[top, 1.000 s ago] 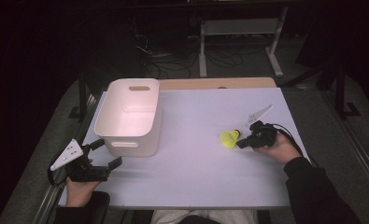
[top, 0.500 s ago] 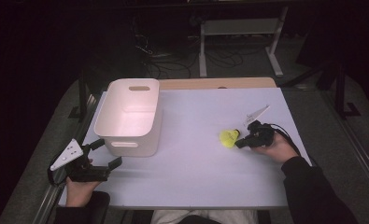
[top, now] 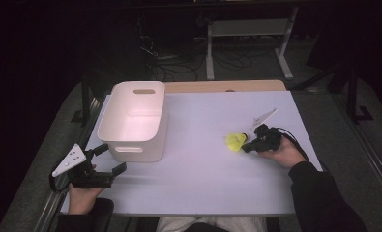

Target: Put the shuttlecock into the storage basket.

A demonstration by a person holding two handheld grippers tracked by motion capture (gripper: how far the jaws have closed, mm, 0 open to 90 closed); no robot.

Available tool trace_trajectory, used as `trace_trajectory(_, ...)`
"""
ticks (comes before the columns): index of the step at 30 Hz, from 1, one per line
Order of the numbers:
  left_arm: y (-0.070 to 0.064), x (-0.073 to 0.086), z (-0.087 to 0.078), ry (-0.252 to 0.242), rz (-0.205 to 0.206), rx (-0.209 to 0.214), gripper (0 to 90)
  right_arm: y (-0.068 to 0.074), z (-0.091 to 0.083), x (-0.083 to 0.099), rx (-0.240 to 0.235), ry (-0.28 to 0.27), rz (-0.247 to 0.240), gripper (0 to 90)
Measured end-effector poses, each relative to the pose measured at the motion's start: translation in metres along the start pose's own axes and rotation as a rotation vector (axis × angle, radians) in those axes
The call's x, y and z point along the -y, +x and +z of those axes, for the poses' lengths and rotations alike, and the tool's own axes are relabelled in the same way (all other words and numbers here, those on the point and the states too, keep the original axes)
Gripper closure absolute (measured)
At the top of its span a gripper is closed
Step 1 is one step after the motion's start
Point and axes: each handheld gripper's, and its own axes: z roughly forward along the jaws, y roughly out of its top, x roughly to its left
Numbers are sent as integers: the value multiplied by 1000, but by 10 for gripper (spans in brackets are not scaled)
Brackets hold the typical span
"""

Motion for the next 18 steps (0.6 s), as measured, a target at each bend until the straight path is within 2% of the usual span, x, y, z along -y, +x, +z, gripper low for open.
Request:
trace_trajectory(8,0,0,0,2,0,0,0,-4,-1,0,-6,-21,17,888)
trace_trajectory(14,0,0,0,2,0,0,0,-3,-1,-3,-28,-27,25,889)
trace_trajectory(17,0,0,0,2,0,0,0,-1,-2,-12,-18,21,10,889)
trace_trajectory(18,0,0,0,1,1,-1,0,-2,-2,-16,-21,20,0,889)
